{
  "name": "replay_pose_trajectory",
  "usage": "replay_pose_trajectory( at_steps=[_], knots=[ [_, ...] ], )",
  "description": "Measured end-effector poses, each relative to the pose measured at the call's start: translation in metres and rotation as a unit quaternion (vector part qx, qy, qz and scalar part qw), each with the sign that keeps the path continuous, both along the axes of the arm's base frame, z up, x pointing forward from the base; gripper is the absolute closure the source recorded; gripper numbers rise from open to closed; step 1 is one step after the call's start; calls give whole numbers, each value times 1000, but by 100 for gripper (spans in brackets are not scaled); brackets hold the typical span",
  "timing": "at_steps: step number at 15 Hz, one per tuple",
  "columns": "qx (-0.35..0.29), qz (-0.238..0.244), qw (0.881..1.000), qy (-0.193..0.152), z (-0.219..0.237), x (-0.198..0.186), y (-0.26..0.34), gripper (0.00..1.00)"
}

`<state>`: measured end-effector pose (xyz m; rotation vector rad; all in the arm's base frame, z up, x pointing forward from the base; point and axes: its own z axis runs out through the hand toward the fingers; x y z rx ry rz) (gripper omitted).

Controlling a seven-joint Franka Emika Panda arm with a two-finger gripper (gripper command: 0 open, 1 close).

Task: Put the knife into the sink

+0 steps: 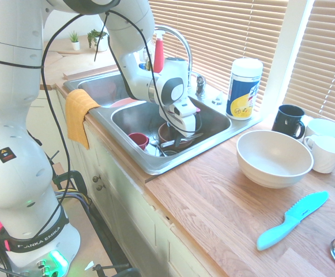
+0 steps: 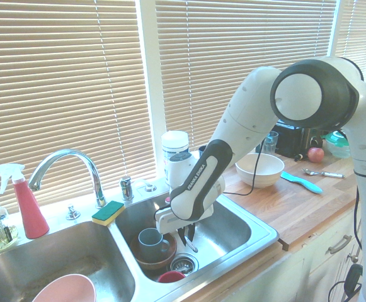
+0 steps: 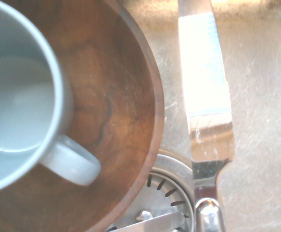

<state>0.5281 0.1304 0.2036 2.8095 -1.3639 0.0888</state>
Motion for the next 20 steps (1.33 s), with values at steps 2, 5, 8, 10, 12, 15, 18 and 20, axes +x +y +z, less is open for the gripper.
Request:
replay_pose_trajectory(
  at_steps=[2, 5, 8, 10, 12, 15, 18, 20],
  knots=[
    [2, 0, 1000, 3, -5, 2, 0, 100],
    [1, -1, 1000, 9, -16, 7, -1, 100],
    [1, -2, 1000, 16, -26, 7, 0, 0],
    [2, -2, 1000, 16, -27, 7, 2, 0],
    [1, -2, 1000, 17, -28, 8, 3, 0],
    [-2, -7, 1000, 23, -36, 7, -2, 0],
    [-4, -9, 1000, 24, -39, 8, -6, 0],
    [-4, -10, 1000, 24, -40, 8, -6, 0]
  ],
)
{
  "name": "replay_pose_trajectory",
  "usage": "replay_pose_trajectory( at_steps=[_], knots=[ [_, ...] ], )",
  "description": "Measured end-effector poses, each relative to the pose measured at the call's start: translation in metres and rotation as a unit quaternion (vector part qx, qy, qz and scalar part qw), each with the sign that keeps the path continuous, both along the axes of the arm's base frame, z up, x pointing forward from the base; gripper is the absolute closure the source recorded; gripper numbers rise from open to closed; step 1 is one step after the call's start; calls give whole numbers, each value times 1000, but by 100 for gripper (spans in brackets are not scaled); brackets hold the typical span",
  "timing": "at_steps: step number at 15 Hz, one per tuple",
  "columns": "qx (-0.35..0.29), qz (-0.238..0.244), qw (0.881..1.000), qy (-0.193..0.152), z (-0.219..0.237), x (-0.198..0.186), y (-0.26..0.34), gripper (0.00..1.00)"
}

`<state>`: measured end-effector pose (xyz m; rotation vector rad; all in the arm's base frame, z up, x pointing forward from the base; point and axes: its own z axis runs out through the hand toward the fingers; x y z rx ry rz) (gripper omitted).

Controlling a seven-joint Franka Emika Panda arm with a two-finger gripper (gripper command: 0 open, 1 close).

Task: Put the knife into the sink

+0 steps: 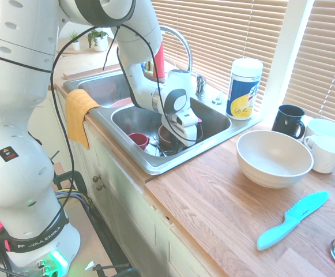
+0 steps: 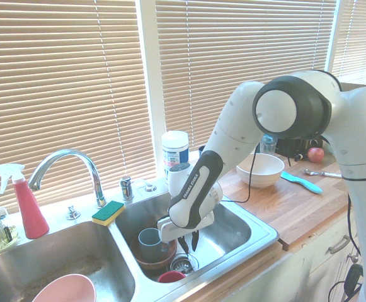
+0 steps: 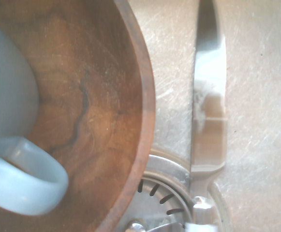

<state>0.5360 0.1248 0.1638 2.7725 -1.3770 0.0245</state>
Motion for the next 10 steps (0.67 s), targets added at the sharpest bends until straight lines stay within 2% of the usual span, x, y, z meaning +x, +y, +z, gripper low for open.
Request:
replay_pose_trajectory(
  at_steps=[5, 10],
  knots=[
    [3, 1, 1000, -18, 17, 10, 0, 0],
    [0, 13, 999, -52, 114, 16, -9, 0]
  ],
)
